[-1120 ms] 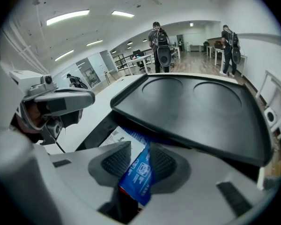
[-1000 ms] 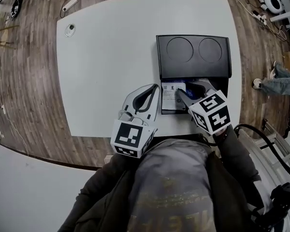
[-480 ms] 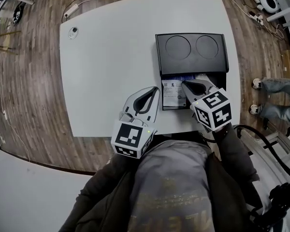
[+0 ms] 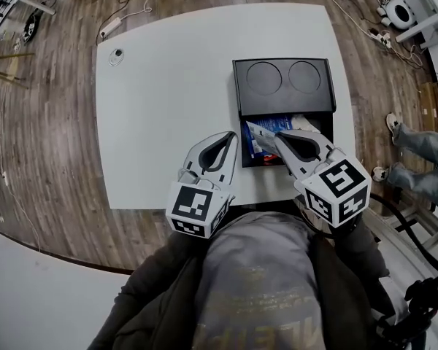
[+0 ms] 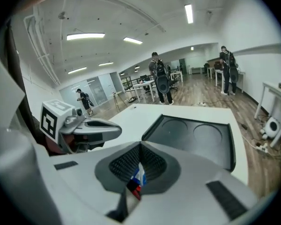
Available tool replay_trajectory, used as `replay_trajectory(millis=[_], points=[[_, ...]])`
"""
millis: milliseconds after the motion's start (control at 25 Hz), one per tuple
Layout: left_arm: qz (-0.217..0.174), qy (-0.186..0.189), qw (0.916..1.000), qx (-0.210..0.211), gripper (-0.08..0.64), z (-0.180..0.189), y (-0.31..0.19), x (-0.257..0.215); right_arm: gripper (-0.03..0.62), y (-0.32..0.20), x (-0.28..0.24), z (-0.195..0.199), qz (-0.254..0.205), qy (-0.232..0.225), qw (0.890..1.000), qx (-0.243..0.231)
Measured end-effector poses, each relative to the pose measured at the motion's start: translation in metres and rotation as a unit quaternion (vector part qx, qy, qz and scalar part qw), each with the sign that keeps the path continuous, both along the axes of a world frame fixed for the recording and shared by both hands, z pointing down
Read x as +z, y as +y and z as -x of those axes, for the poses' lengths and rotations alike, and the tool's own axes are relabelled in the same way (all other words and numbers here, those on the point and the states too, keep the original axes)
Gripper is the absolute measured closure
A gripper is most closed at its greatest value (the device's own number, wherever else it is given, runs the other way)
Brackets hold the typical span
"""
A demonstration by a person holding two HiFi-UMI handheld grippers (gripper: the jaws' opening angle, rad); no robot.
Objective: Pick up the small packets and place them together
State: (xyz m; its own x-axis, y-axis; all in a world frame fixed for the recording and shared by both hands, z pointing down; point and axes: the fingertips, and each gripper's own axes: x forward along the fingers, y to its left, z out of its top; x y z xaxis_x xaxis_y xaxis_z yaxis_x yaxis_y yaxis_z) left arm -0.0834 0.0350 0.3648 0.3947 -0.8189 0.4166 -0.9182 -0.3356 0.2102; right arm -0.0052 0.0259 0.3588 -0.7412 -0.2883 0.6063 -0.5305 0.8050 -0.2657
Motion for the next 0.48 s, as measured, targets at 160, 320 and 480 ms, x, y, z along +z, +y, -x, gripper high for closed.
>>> replay_trajectory(millis=[160, 320, 480], points=[[-0.014, -0.001, 0.9999, -0.005, 0.558, 0.004, -0.005, -0.013, 0.588, -0.009, -0.034, 0.007, -0.023, -0.021, 0.999, -0.002], [-0.035, -0.003, 0.9993, -0.012, 0.558, 0.007, -0.022, -0.026, 0.588, -0.036, -0.060, 0.013, -0.054, -0.037, 0.998, -0.002], [-0.037, -0.007, 0.9991, -0.021, 0.558, 0.011, -0.028, -0.026, 0.588, -0.055, -0.068, 0.019, -0.060, -0.048, 0.997, -0.003]])
